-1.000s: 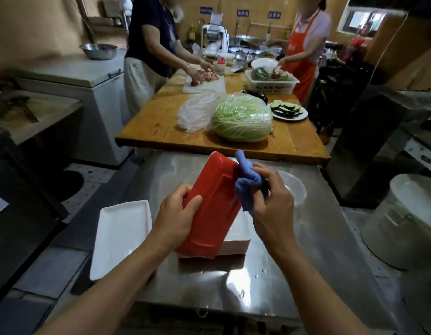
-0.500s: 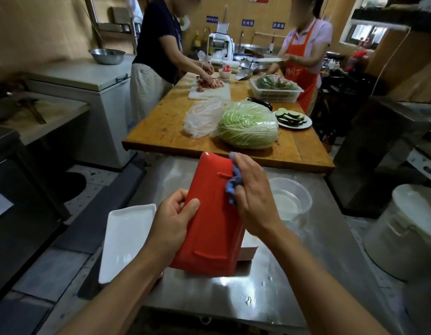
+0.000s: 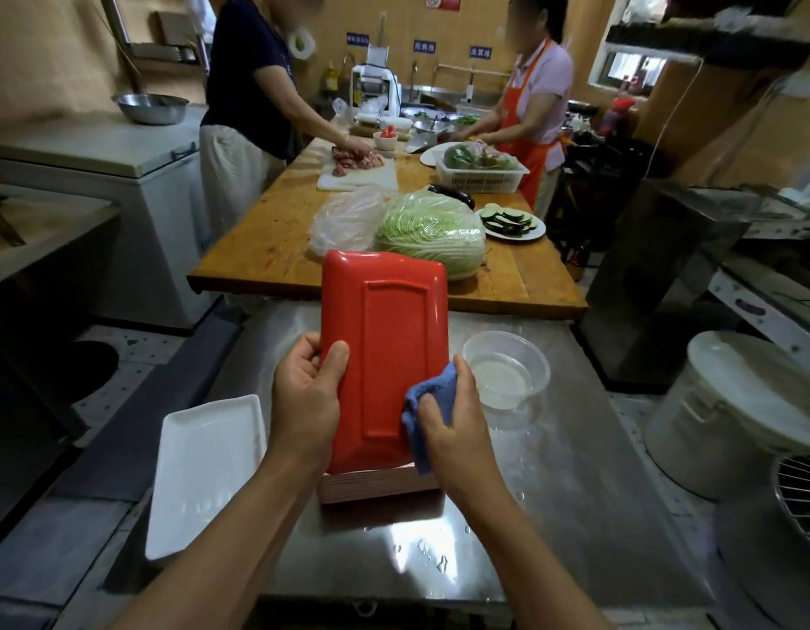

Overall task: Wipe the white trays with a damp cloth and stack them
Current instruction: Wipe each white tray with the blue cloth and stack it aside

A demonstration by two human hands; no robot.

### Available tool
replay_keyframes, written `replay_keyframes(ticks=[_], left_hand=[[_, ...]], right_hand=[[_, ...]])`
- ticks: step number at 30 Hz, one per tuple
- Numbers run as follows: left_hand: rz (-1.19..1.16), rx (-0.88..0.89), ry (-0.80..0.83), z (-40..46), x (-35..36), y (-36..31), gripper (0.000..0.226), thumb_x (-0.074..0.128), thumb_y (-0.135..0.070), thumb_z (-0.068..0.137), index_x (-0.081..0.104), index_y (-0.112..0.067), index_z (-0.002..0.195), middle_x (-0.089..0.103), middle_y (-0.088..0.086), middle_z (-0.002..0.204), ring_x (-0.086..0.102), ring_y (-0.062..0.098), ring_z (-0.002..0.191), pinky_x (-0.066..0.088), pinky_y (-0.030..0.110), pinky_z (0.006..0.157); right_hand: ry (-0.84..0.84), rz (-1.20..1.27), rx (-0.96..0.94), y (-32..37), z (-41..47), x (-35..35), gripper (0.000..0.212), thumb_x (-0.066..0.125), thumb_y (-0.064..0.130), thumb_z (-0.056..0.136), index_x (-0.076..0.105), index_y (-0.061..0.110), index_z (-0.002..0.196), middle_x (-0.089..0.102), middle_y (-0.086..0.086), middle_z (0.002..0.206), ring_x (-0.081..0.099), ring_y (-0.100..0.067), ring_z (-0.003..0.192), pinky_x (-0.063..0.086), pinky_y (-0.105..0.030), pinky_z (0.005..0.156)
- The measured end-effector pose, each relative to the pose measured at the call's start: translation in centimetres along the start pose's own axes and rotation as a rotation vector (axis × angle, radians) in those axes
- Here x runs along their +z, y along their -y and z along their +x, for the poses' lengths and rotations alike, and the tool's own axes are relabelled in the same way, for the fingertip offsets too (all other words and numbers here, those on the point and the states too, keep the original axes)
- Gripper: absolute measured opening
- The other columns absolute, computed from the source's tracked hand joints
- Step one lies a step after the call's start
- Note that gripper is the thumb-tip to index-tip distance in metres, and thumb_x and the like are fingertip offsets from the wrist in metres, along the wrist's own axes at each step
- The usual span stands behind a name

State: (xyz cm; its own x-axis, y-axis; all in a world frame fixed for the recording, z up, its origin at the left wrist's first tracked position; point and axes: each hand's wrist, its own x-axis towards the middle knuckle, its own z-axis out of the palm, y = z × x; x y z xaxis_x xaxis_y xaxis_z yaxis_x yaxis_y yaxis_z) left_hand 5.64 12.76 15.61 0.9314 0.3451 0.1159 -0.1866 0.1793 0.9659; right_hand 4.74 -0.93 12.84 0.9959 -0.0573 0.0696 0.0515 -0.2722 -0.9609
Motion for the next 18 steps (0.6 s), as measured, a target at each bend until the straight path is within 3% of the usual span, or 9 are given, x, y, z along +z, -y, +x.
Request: replay_keyframes(ticks=[3,6,8,10,12,14,16,18], left_hand=[[-0.011,-0.052,0.011,-0.3,0.0,1.4,0.012,0.048,-0.019,0.097,0.055,-0.016,0.088,0.07,0.003,0.075,0.068,0.02,0.068,0.058,0.037,0.061],[-0.053,-0.132,0.06,-0.4,0.1,2.7,0.014,0.044,-0.02,0.099,0.053,-0.019,0.088,0.069,-0.001,0.075,0.067,0.015,0.068,0.055,0.031,0.058],[0.011,-0.165,0.122,0.0,0.0,2.7,0.012,0.044,-0.018,0.098,0.053,-0.019,0.091,0.068,-0.001,0.08,0.066,0.013,0.073,0.053,0.029,0.062],[0.075,-0.163,0.166,0.7,-0.5,2.2,0.012,0.051,-0.017,0.095,0.052,-0.018,0.107,0.066,0.003,0.099,0.064,0.017,0.089,0.051,0.031,0.071],[0.253,-0.058,0.155,1.5,-1.1,1.0,0.056,0.068,-0.025,0.084,0.038,-0.02,0.13,0.053,0.002,0.124,0.056,0.015,0.106,0.045,0.029,0.081],[0.558,0.143,0.155,2.4,-1.5,-1.0,0.086,0.078,-0.037,0.071,0.029,-0.025,0.141,0.041,-0.007,0.131,0.044,0.008,0.116,0.038,0.029,0.09],[0.761,0.285,0.267,3.4,-1.3,-3.0,0.08,0.082,-0.034,0.068,0.04,-0.027,0.136,0.047,-0.01,0.126,0.046,0.007,0.115,0.04,0.031,0.092],[0.809,0.212,0.459,4.5,-1.1,-4.5,0.059,0.083,-0.028,0.067,0.054,-0.027,0.119,0.063,-0.01,0.111,0.06,0.008,0.102,0.051,0.033,0.087]], right_hand=[[0.043,0.187,0.121,0.4,-0.1,-1.5,0.033,0.05,-0.002,0.086,0.048,0.022,0.108,0.065,0.003,0.072,0.064,-0.011,0.062,0.053,-0.022,0.054],[-0.019,0.071,0.111,0.7,0.5,-2.8,0.015,0.055,-0.003,0.074,0.052,0.007,0.085,0.063,-0.007,0.069,0.061,-0.02,0.064,0.055,-0.035,0.062],[-0.049,0.054,0.105,0.7,0.7,-3.2,0.018,0.058,-0.005,0.068,0.049,-0.002,0.084,0.062,-0.014,0.069,0.06,-0.025,0.063,0.055,-0.045,0.065],[-0.054,0.003,0.094,0.7,0.9,-3.8,0.027,0.062,-0.003,0.062,0.05,-0.002,0.086,0.063,-0.017,0.071,0.061,-0.029,0.064,0.055,-0.049,0.065],[-0.011,-0.101,0.081,0.7,1.1,-4.7,0.036,0.069,0.005,0.057,0.053,0.008,0.089,0.066,-0.013,0.079,0.065,-0.028,0.072,0.056,-0.048,0.07],[0.057,-0.193,0.066,0.6,1.4,-5.6,0.041,0.073,0.005,0.058,0.053,0.019,0.092,0.065,-0.006,0.085,0.065,-0.025,0.078,0.056,-0.047,0.073],[0.134,-0.298,0.032,0.7,1.6,-6.4,0.047,0.075,0.007,0.058,0.053,0.023,0.096,0.064,-0.002,0.087,0.065,-0.022,0.08,0.056,-0.047,0.073],[0.186,-0.39,-0.03,1.1,1.9,-7.1,0.05,0.076,0.009,0.055,0.053,0.023,0.097,0.063,0.0,0.086,0.064,-0.022,0.078,0.056,-0.047,0.072]])
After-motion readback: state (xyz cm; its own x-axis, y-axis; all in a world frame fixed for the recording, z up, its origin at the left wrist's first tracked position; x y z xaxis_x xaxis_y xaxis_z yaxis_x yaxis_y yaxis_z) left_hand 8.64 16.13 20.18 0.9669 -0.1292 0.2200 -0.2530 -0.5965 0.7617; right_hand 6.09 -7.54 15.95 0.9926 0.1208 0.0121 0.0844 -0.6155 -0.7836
